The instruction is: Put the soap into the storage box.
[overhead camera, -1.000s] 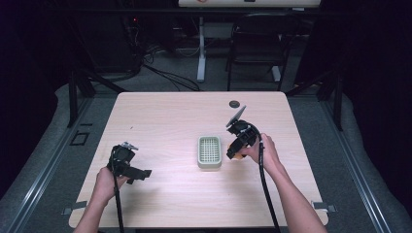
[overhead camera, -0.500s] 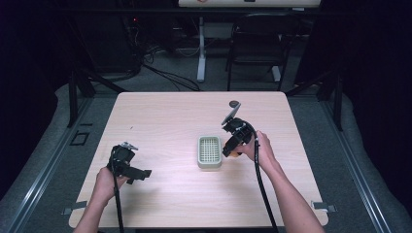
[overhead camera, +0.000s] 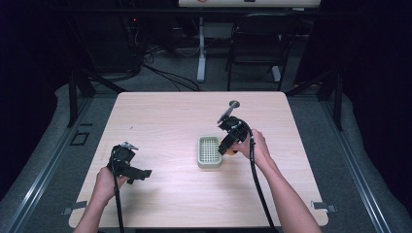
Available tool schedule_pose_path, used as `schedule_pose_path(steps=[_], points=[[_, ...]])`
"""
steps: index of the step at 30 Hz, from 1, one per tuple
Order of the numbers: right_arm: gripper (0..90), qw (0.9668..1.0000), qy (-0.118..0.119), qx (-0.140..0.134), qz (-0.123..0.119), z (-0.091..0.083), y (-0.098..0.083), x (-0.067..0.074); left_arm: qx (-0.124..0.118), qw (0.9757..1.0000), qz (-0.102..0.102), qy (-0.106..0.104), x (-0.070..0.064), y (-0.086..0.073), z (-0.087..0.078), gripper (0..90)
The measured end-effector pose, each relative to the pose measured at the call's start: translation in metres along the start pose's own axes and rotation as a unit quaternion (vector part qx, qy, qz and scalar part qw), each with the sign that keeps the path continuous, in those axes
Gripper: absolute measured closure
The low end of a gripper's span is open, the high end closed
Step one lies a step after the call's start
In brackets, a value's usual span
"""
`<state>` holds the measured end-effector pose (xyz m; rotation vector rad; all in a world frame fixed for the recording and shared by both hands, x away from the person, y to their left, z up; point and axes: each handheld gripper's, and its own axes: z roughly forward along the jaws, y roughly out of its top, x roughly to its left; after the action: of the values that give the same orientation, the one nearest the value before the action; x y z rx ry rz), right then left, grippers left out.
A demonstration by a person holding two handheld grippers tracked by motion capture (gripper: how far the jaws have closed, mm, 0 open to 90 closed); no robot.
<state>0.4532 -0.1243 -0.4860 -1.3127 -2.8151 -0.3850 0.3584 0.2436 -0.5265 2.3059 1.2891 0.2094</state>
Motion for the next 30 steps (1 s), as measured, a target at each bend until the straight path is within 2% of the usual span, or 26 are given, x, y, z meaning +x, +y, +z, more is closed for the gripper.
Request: schedule_pose_path(steps=[3, 5, 7, 8, 12, 14, 15, 24, 26, 30], points=[[26.2, 1.0, 0.001, 0.002, -0.003, 0.001, 0.003, 0.001, 0.0, 1.0, 0.0, 0.0, 0.0, 0.0, 0.0, 0.0], [26.2, 1.0, 0.002, -0.009, 0.003, 0.002, 0.004, 0.003, 0.0, 1.0, 0.0, -0.001, 0.0, 0.0, 0.0, 0.0], [26.1, 1.0, 0.002, -0.002, -0.008, 0.001, 0.006, 0.003, 0.0, 1.0, 0.001, -0.002, 0.0, 0.0, 0.0, 0.0], [26.2, 1.0, 0.002, -0.002, -0.003, 0.001, 0.007, 0.005, 0.0, 1.0, 0.001, -0.001, 0.0, 0.0, 0.0, 0.0], [26.2, 0.9999, 0.002, -0.007, -0.01, 0.002, 0.011, 0.008, 0.0, 1.0, 0.001, -0.001, 0.0, 0.0, 0.0, 0.0], [26.2, 0.9999, 0.005, -0.011, -0.005, 0.003, 0.013, 0.01, 0.0, 1.0, 0.0, -0.001, 0.0, 0.0, 0.0, 0.0], [26.2, 0.9999, 0.0, -0.005, -0.016, 0.004, 0.016, 0.011, 0.0, 1.0, 0.0, -0.001, 0.0, 0.0, 0.0, 0.0], [26.2, 0.9999, 0.007, -0.005, -0.015, 0.013, 0.024, 0.019, 0.0, 1.0, 0.001, -0.001, 0.0, 0.0, 0.0, 0.0], [26.1, 0.9996, 0.003, 0.0, -0.027, 0.014, 0.027, 0.019, 0.0, 1.0, 0.001, -0.001, 0.0, 0.0, 0.0, 0.0], [26.1, 0.9997, 0.007, 0.002, -0.022, 0.019, 0.03, 0.022, 0.001, 1.0, 0.002, -0.002, -0.001, 0.0, 0.001, 0.0]])
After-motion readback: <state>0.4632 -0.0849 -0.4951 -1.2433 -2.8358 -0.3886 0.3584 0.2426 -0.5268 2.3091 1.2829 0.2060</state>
